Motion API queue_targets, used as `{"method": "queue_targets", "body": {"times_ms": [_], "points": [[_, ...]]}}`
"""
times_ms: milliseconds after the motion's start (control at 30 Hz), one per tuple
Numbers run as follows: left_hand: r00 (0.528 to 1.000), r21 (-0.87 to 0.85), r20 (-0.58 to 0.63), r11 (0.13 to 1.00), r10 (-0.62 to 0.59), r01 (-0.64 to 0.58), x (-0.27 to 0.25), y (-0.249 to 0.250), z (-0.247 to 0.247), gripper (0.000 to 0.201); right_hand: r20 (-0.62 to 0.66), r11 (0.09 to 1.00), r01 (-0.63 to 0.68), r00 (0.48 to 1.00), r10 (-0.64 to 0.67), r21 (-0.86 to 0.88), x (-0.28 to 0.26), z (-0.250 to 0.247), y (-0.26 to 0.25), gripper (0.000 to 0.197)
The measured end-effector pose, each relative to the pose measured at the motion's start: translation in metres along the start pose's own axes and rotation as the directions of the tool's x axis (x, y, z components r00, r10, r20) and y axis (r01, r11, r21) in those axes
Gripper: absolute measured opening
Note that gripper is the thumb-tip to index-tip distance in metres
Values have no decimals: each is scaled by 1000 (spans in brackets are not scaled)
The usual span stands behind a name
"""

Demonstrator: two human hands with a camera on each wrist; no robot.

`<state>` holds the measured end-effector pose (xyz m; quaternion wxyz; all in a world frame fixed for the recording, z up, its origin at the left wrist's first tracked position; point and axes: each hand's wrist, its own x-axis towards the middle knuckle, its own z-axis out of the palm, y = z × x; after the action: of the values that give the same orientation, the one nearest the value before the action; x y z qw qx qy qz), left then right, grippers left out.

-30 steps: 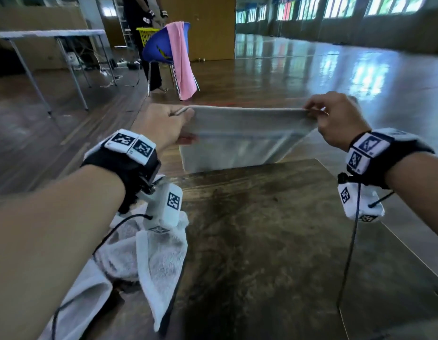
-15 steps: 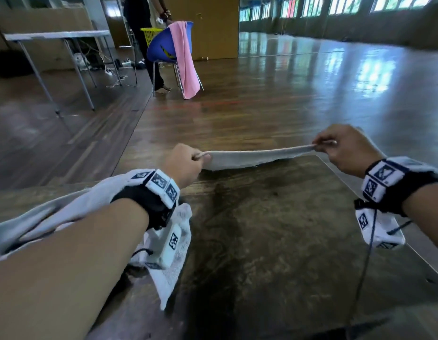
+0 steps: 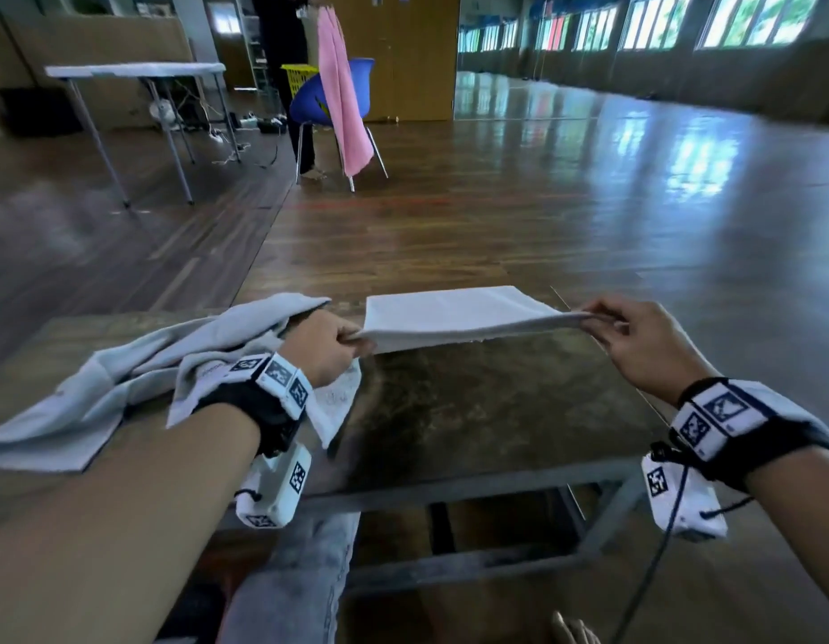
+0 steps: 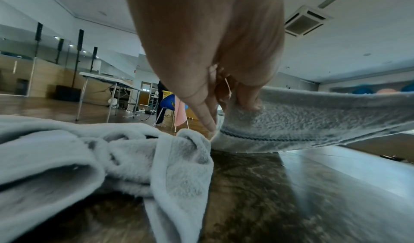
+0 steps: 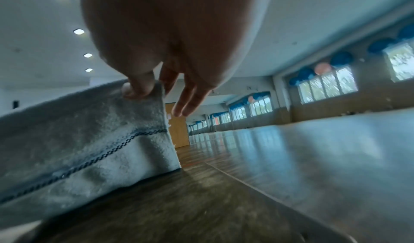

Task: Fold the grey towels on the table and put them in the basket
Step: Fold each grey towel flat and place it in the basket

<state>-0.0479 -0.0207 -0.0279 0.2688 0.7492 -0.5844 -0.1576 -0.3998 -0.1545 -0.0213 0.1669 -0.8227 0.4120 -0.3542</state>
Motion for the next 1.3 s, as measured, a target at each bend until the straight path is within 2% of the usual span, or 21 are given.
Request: {"method": "queue_targets", "body": {"times_ms": [100,200,267,333,400,467,533,567,667,767,833,900,967,1067,1133,1200,1233,1300], "points": [[997,-82,-74,996,17,-23,-25,10,-6,27,17,989,-2,1000,-1,147,-27,-18,-10,11],[994,-135,-78,987,72,-82,-43,20,-19,22,52,977,-42,998,31,211,-45,-36,-21,23],[998,-164,-20,984,61,-64,-53,29,-28,24,139,969,-102,988,72,226,-52,-50,-27,26],[995,-140,100,990,-4,18,-63,35,-34,31,258,963,-163,960,105,214,-57,-61,-33,22],[949,-197,292,964,-117,179,-71,38,-37,28,403,940,-272,899,172,205,-61,-70,-37,12],[858,-254,484,911,-171,325,-81,38,-38,19,560,907,-389,793,240,163,-63,-75,-37,12],[825,-247,540,905,-168,346,-86,34,-36,18,658,881,-459,700,277,117,-63,-76,-32,15],[831,-251,533,907,-162,338,-85,31,-34,20,667,874,-474,687,290,108,-62,-73,-28,14],[869,-259,466,913,-167,314,-74,19,-18,29,600,902,-428,738,308,64,-62,-52,-10,9],[917,-200,366,948,-161,246,-57,8,7,22,516,930,-368,795,321,-11,-61,-17,11,14],[964,-144,236,976,-126,163,-38,0,22,26,409,945,-317,855,320,-76,-54,5,26,17],[997,-95,48,993,-64,68,-14,-4,31,41,291,947,-312,901,322,-81,-39,21,38,19],[992,-98,-123,995,3,-15,10,-6,35,48,184,952,-299,934,307,-72,-15,32,47,19],[970,-150,-244,988,-4,-33,42,-9,45,38,87,953,-284,952,294,-110,28,48,60,20],[965,-269,-250,963,-78,8,54,-12,56,36,87,943,-297,946,312,-148,54,61,67,17],[987,-316,-148,949,-59,10,60,-17,67,29,168,932,-299,927,334,-205,71,76,74,16],[998,-262,-51,965,-23,9,61,-18,72,23,226,926,-300,909,351,-231,75,84,76,15],[990,-100,136,994,47,-33,61,-20,83,24,301,918,-302,878,373,-258,76,98,78,15]]}}
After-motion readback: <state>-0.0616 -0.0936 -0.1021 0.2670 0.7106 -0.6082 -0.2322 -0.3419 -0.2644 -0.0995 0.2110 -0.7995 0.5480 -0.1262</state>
